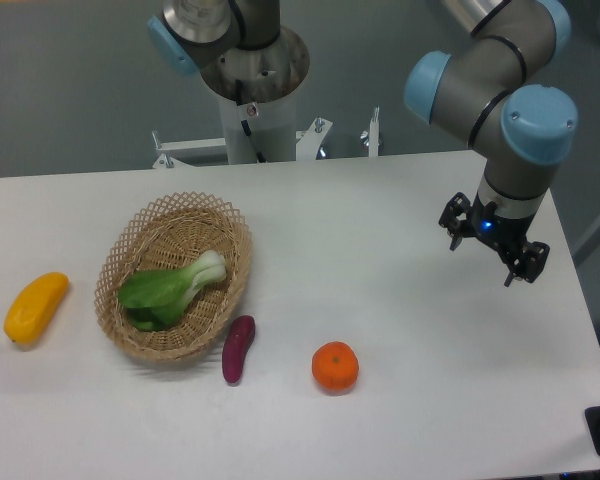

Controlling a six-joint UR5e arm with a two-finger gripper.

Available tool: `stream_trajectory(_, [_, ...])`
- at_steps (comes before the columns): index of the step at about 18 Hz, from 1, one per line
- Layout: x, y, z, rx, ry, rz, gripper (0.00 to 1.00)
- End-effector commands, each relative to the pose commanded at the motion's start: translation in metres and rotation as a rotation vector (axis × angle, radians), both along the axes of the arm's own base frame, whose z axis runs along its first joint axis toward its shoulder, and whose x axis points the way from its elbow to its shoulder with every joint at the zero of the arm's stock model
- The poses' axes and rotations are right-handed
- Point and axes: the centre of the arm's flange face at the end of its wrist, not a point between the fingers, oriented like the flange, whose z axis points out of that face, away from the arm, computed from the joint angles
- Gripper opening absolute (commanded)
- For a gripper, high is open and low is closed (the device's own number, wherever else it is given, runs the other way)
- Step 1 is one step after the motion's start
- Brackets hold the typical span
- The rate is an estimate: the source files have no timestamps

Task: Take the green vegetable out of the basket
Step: 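Move the open gripper over the bok choy in the wicker basket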

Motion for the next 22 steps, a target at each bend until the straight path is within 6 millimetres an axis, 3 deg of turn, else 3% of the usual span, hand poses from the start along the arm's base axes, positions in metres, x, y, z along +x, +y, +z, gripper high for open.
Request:
stream_trajectory(4, [0.005, 0.005, 0.0, 0.004, -0.002, 0.001, 1.0])
stream_trajectory(12, [0.048, 0.06, 0.001, 0.058, -0.034, 0.067, 1.0])
stream_trajectory(18, [0.116, 0.118, 0.01, 0.122, -0.081, 0.076, 1.0])
stream_trajectory(22, [0.177, 0.144, 0.008, 0.114, -0.109, 0.046, 1.0])
